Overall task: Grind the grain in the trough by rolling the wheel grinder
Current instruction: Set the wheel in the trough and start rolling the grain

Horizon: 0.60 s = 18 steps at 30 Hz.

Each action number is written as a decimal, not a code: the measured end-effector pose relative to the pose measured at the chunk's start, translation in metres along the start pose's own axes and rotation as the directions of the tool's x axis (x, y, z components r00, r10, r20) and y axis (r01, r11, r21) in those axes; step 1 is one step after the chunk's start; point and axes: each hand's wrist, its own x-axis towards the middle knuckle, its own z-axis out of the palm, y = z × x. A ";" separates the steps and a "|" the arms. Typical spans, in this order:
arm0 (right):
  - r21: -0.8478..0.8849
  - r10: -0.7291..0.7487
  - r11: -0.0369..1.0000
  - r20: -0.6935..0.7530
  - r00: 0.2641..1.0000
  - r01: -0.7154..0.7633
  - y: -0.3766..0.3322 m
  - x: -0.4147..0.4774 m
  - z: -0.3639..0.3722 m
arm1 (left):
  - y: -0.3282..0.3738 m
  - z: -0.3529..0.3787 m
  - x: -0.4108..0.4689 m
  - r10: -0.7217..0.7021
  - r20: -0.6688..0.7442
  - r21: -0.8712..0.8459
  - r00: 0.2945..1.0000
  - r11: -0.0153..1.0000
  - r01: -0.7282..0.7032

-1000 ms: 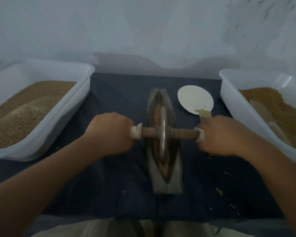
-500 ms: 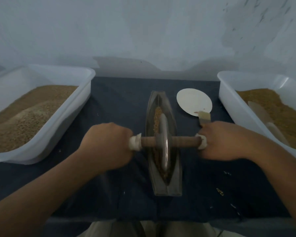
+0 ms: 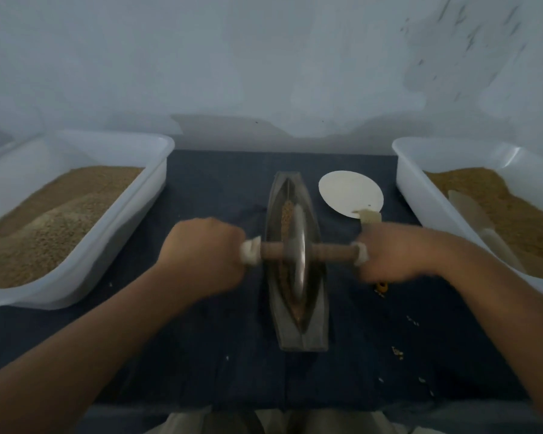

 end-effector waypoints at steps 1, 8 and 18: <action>0.004 -0.024 1.000 0.052 0.998 0.023 0.000 -0.011 0.008 | 0.001 -0.004 -0.011 0.050 -0.066 0.024 0.997 0.999 -0.048; -0.169 0.067 0.970 -0.503 0.862 -0.174 -0.006 0.045 -0.011 | -0.005 0.014 0.064 -0.172 0.098 -0.043 0.980 0.983 0.177; -0.020 -0.036 0.999 0.017 0.999 0.036 0.003 -0.018 0.019 | 0.006 -0.011 -0.015 0.066 -0.082 0.016 0.994 0.998 -0.065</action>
